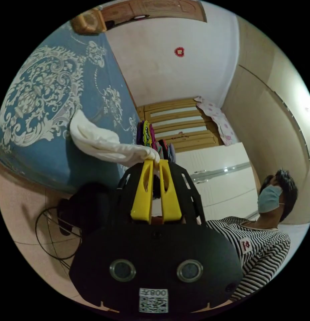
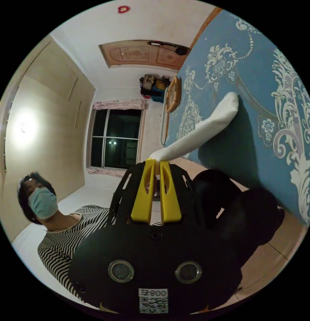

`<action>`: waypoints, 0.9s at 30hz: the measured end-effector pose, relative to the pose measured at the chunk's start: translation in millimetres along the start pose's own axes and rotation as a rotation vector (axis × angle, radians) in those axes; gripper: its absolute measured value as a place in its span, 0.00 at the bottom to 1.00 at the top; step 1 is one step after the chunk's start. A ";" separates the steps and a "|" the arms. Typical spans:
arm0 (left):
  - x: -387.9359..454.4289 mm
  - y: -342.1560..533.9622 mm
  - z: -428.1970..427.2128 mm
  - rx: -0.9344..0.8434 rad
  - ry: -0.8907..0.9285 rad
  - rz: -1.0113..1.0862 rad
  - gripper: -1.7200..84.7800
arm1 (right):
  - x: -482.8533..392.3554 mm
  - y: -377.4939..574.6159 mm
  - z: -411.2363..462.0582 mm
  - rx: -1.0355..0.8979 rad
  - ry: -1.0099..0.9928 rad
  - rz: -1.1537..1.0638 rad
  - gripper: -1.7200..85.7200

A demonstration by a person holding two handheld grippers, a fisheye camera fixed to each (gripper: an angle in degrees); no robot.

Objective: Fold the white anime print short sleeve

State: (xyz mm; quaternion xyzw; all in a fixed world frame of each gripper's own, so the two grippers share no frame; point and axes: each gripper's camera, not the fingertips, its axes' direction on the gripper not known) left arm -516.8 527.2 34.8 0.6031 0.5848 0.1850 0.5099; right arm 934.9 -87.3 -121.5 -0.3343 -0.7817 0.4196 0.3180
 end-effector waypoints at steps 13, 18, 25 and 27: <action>-26.4 53.2 197.2 -0.114 0.079 0.060 0.05 | -71.9 119.9 -128.5 0.154 -0.030 -0.020 0.04; -61.0 86.1 275.0 -0.139 0.095 0.045 0.05 | -91.8 154.5 -167.5 0.152 -0.026 0.004 0.04; -101.4 108.1 381.2 -0.181 0.095 0.073 0.05 | -128.7 195.5 -232.4 0.177 -0.057 -0.007 0.04; -116.8 104.3 429.6 -0.197 0.096 0.086 0.05 | -135.9 200.8 -252.0 0.191 -0.067 -0.004 0.04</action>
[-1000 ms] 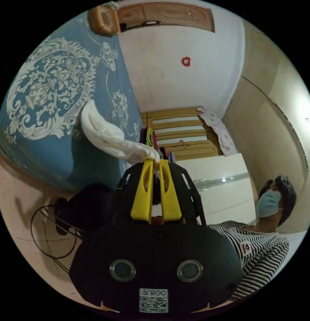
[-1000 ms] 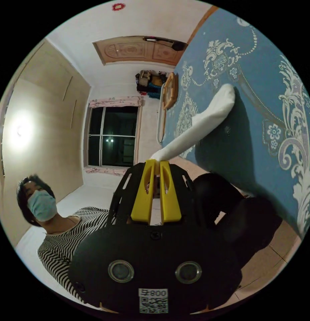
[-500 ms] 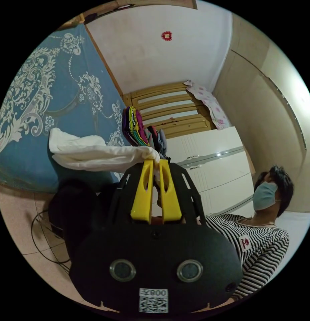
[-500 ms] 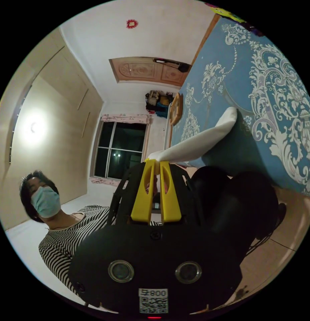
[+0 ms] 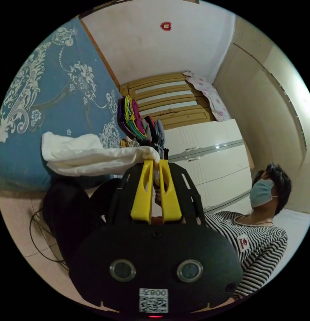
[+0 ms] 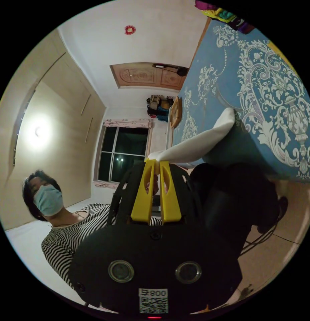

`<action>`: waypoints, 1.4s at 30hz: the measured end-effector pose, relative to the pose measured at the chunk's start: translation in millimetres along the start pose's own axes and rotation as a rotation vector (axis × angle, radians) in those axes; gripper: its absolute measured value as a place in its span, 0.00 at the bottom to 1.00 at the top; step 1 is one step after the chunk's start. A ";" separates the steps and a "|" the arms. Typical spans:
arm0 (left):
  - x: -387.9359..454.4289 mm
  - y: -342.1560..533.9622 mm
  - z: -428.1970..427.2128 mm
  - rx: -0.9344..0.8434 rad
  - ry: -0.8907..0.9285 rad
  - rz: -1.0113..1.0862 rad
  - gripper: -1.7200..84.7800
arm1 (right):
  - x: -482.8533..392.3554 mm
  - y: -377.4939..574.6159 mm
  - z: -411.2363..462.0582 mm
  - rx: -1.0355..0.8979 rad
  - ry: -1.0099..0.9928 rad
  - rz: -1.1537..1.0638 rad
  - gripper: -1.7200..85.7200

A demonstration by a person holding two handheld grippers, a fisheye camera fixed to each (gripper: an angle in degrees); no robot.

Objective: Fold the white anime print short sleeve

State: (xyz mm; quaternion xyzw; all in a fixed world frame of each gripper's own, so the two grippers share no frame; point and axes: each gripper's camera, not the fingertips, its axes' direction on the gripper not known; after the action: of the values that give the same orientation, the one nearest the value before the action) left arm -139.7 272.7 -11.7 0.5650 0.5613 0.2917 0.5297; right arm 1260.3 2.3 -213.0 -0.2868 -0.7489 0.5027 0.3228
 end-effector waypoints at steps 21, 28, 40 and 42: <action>-124.8 -133.1 595.0 -0.259 0.088 0.381 0.06 | -250.2 -72.7 -402.8 0.316 0.299 -0.337 0.04; -288.6 -29.5 766.9 -0.496 -0.009 0.197 0.06 | -215.4 -10.6 -531.7 0.381 0.452 -0.084 0.04; -496.3 95.2 920.3 -0.761 -0.194 0.063 0.06 | -161.2 83.4 -655.0 0.401 0.491 0.238 0.04; -513.4 110.7 937.3 -0.757 -0.196 0.095 0.06 | -177.4 87.3 -669.7 0.391 0.543 0.217 0.04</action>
State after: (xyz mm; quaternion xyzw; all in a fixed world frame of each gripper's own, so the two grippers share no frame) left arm 660.1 -444.6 -24.9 0.3804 0.3338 0.4469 0.7377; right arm 1897.6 277.6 -138.0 -0.4205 -0.4906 0.5734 0.5037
